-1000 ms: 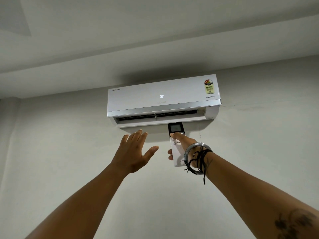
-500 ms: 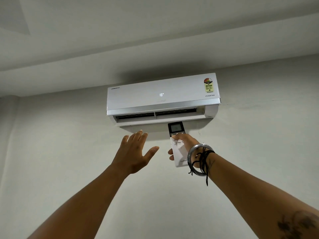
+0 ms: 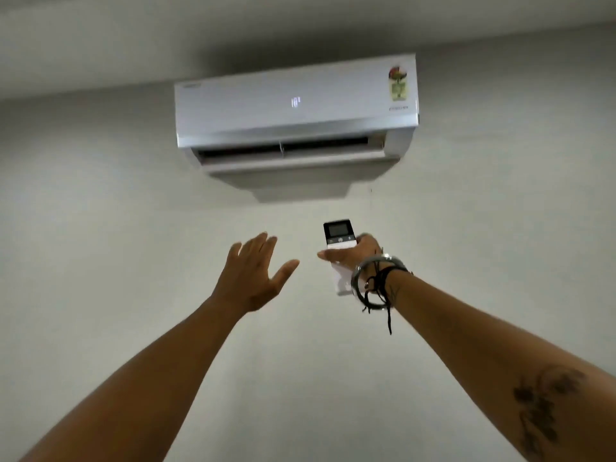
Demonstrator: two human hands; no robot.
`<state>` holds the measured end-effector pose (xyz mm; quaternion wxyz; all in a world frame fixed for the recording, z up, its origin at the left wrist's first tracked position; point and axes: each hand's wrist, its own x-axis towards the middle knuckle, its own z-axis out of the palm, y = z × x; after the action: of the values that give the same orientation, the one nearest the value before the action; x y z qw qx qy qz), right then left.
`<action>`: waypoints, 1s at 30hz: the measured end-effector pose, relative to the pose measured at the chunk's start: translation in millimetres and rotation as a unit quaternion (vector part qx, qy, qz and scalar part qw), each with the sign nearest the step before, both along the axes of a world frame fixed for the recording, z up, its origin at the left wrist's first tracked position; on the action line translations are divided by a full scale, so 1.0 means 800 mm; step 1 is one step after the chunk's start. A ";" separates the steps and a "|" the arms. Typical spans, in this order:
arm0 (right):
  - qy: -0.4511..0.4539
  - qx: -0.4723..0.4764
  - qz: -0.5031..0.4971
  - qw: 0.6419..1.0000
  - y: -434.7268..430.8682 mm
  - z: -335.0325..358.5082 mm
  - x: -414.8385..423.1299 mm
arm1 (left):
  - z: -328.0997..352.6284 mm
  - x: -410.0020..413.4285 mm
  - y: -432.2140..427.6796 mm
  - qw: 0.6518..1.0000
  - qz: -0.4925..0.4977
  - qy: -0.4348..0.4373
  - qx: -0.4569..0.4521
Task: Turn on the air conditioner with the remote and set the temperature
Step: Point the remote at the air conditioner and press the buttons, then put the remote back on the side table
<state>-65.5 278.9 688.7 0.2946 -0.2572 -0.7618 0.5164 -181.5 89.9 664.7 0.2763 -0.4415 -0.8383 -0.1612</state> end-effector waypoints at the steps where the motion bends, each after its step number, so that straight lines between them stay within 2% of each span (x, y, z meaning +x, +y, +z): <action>1: -0.019 0.037 -0.042 0.998 0.000 -0.009 -0.001 | -0.008 0.001 0.004 1.000 0.001 -0.013 -0.007; 6: 0.039 0.106 -0.090 0.990 0.021 0.040 -0.030 | 0.034 -0.021 0.023 0.997 0.006 0.017 0.074; 8: 0.040 0.102 -0.106 0.988 0.027 0.019 -0.036 | 0.010 -0.028 0.019 0.997 -0.006 0.018 0.077; 10: -0.025 0.111 -0.136 0.984 0.034 -0.074 -0.036 | -0.077 -0.026 0.022 0.999 -0.009 -0.011 0.042; 11: -0.107 0.093 -0.149 0.979 0.034 -0.164 -0.017 | -0.157 -0.008 0.024 0.998 -0.016 -0.063 -0.018; 14: -0.226 0.067 -0.149 0.960 0.011 -0.353 0.046 | -0.320 0.040 0.009 0.981 -0.029 -0.170 -0.086; 18: -0.345 -0.019 -0.143 0.927 -0.045 -0.536 0.132 | -0.500 0.111 -0.032 0.940 -0.050 -0.270 -0.205; 22: -0.450 -0.118 -0.126 0.876 -0.080 -0.667 0.198 | -0.621 0.173 -0.067 0.909 -0.054 -0.341 -0.234; 27: -0.520 -0.176 -0.123 0.827 -0.098 -0.785 0.241 | -0.716 0.209 -0.072 0.884 -0.039 -0.372 -0.279; 30: -0.546 -0.178 -0.130 0.809 -0.106 -0.831 0.257 | -0.762 0.225 -0.070 0.871 -0.024 -0.372 -0.319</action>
<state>139.8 194.0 23.5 -0.1560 -0.6412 -0.6514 0.3744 -1.8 33.8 54.8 -0.2161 -0.4333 -0.8739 -0.0443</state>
